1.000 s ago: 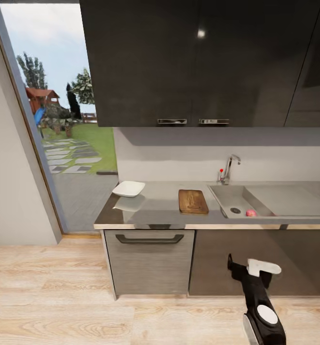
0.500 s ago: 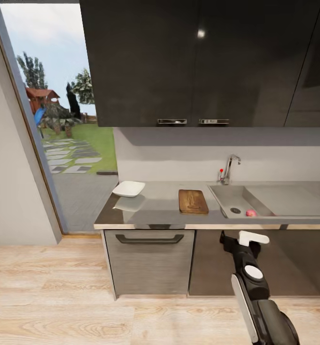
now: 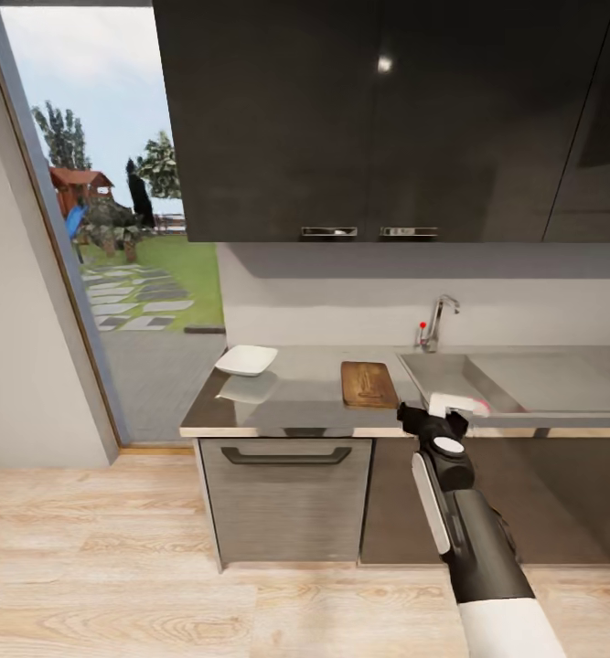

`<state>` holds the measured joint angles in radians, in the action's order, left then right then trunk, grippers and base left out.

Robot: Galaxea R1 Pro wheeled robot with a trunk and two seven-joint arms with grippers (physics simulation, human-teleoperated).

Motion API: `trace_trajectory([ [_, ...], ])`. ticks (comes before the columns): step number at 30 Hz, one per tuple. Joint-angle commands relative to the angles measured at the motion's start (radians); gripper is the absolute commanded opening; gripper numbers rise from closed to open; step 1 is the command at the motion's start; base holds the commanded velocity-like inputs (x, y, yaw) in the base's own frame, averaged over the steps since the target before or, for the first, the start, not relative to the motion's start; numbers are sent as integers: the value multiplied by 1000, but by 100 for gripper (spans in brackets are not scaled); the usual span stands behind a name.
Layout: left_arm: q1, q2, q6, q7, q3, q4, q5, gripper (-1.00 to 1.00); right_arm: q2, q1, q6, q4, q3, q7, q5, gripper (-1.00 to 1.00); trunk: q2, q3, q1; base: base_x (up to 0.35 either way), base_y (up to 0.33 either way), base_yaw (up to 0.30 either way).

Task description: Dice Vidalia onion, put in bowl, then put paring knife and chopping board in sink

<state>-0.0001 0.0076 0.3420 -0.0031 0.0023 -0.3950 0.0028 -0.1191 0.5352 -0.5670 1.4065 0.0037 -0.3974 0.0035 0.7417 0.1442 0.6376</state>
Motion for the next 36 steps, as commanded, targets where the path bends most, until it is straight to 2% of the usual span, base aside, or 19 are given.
trace_trajectory([
  [1, 0, 0, 2, -1, 0, -1, 0, 100, -3, 17, -8, -22, 1, -4, 1, 100, 1, 2, 0, 0, 103, 0],
  [9, 0, 0, 2, -2, -1, -1, 0, 100, -22, 154, -15, -279, 5, -28, -4, 100, 1, 2, 0, 12, 195, 0],
  [14, 0, 0, 2, -3, -1, -1, 1, 100, -25, 273, -16, -464, 4, -33, -18, 100, 1, 2, 0, 63, 291, 0],
  [19, 0, 0, 2, -3, -1, -1, 1, 100, -23, 335, -18, -529, 2, -37, -50, 100, 1, 2, 0, 73, 305, 0],
  [23, 0, 0, 2, -3, 0, -1, 0, 100, -20, 350, -18, -540, 1, -62, -76, 100, 1, 2, 0, 75, 308, 0],
  [25, 0, 0, 2, -3, 0, -1, 0, 100, -18, 354, -16, -539, -3, -96, -95, 100, 1, 2, 0, 76, 308, 0],
  [27, 0, 0, 2, -3, 0, -2, 0, 100, -17, 357, -9, -537, -16, -142, -121, 100, 1, 2, 0, 76, 309, 0],
  [29, 0, 0, 2, -3, 1, -2, 0, 100, -17, 358, 6, -536, -50, -194, -152, 100, 1, 2, 0, 76, 309, 0],
  [34, 0, 0, 2, -3, 0, -1, 0, 100, -15, 361, 73, -538, -192, -326, -219, 100, 1, 2, 0, 90, 308, 0],
  [36, 0, 0, 2, -3, 0, -1, 0, 100, -15, 361, 77, -538, -201, -345, -221, 100, 1, 2, 0, 188, 289, 0],
])
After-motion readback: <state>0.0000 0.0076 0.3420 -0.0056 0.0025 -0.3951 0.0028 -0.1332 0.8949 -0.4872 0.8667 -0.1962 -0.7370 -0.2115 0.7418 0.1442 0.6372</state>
